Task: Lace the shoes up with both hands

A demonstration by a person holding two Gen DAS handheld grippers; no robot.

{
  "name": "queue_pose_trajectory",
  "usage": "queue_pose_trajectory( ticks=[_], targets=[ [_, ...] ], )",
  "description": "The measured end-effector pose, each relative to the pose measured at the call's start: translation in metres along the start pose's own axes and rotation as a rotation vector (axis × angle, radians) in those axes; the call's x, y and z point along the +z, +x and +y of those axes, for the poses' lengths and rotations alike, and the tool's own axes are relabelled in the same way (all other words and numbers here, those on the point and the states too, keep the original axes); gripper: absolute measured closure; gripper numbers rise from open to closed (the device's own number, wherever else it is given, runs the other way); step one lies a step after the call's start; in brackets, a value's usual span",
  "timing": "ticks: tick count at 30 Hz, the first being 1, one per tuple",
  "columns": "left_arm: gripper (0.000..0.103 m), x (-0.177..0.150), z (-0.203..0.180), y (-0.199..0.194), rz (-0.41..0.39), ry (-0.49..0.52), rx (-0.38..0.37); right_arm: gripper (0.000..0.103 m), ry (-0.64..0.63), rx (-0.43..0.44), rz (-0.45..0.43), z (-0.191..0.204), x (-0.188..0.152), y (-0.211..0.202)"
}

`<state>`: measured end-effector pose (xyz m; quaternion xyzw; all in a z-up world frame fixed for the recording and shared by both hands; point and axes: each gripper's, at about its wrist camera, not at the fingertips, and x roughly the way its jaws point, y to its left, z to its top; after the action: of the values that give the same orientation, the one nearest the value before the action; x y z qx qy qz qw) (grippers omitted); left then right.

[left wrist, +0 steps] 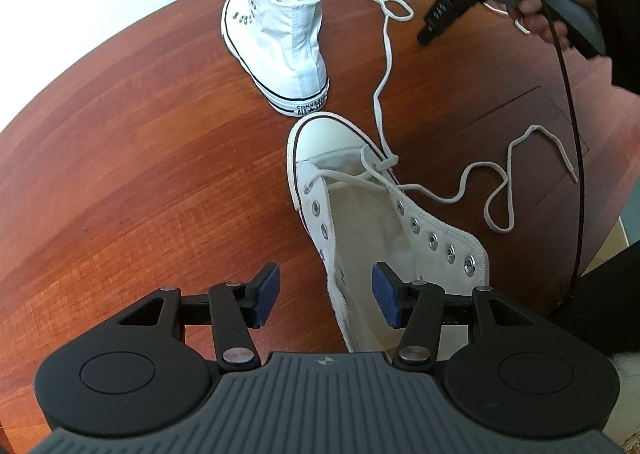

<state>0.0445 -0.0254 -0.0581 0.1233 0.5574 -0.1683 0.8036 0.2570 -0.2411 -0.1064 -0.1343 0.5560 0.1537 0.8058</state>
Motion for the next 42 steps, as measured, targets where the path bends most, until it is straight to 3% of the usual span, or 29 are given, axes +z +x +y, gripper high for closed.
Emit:
queue_pose_trajectory(
  ticks=[17,28,36,37,40,42],
  targets=[
    [0.049,0.005,-0.004,0.003,0.039,-0.053,0.04,0.082,0.038,-0.001,-0.058,-0.032,0.058,0.03],
    [0.049,0.008,-0.001,0.006,0.057,-0.083,0.054,0.081,0.04,-0.022,-0.162,-0.032,0.072,0.038],
    [0.049,0.012,0.002,0.006,0.058,-0.084,0.061,0.082,0.039,-0.036,-0.149,-0.035,0.075,0.052],
    [0.049,0.012,0.002,0.006,0.058,-0.084,0.061,0.082,0.04,-0.034,-0.148,-0.035,0.075,0.052],
    [0.049,0.012,0.002,0.005,0.055,-0.085,0.058,0.101,0.043,-0.024,-0.143,-0.037,0.075,0.054],
    [0.049,0.013,0.003,0.004,0.052,-0.085,0.056,0.101,0.049,-0.003,-0.136,-0.038,0.074,0.054]
  ],
)
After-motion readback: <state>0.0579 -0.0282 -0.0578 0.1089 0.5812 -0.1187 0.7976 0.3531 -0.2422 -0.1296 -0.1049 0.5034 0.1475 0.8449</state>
